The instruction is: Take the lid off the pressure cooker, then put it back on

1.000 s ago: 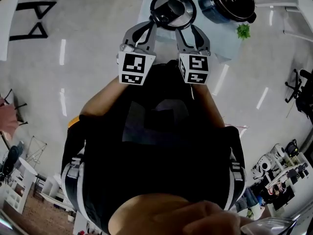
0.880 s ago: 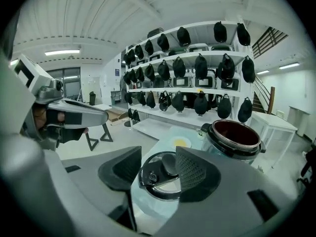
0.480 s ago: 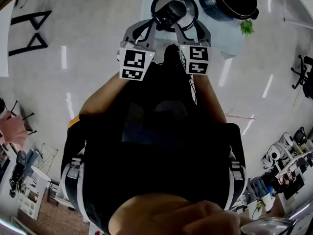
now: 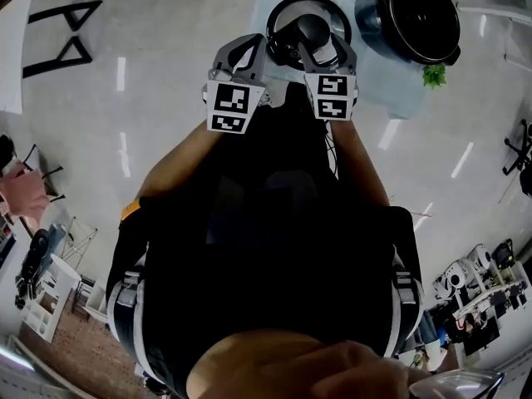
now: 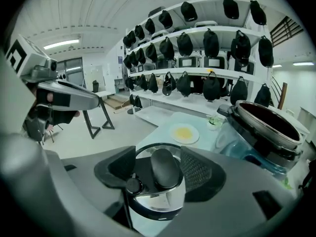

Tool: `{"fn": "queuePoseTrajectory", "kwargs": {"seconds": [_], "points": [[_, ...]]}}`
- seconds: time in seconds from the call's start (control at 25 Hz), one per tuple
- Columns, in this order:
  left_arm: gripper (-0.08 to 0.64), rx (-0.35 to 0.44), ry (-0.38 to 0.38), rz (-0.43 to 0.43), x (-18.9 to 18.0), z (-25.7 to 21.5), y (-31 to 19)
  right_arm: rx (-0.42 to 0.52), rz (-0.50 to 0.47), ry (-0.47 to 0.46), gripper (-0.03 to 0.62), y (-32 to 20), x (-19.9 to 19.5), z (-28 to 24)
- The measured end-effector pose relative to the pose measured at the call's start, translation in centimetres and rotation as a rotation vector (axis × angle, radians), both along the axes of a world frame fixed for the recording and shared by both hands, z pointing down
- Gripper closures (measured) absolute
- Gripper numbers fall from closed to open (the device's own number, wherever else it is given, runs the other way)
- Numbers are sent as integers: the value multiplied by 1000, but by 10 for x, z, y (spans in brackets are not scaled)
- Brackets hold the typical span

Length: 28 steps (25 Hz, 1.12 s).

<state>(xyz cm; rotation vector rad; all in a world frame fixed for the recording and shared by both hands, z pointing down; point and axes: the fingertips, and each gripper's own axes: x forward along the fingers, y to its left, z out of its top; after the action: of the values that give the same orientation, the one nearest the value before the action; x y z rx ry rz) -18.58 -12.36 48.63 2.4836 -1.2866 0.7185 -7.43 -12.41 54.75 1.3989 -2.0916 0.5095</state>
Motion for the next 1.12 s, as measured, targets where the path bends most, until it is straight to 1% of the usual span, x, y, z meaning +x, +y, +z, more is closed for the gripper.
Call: {"fn": "queuePoseTrajectory", "kwargs": {"seconds": [0.24,0.4,0.72,0.84,1.12], "points": [[552,-83,-32,-26,9,38,-21,-61,-51,-18,287,-22,6,39],[554,-116,-49,-33,14,61,-34,-79,-91,-24,284,-35,4,60],[552,-158,-55,-42,20,94,-44,-82,-165,-6,278,-43,-8,89],[553,-167,-58,-43,21,99,-44,-89,-169,0,279,-42,-10,96],[552,-171,-64,-50,21,102,-40,-67,-174,9,279,-44,-7,104]]}}
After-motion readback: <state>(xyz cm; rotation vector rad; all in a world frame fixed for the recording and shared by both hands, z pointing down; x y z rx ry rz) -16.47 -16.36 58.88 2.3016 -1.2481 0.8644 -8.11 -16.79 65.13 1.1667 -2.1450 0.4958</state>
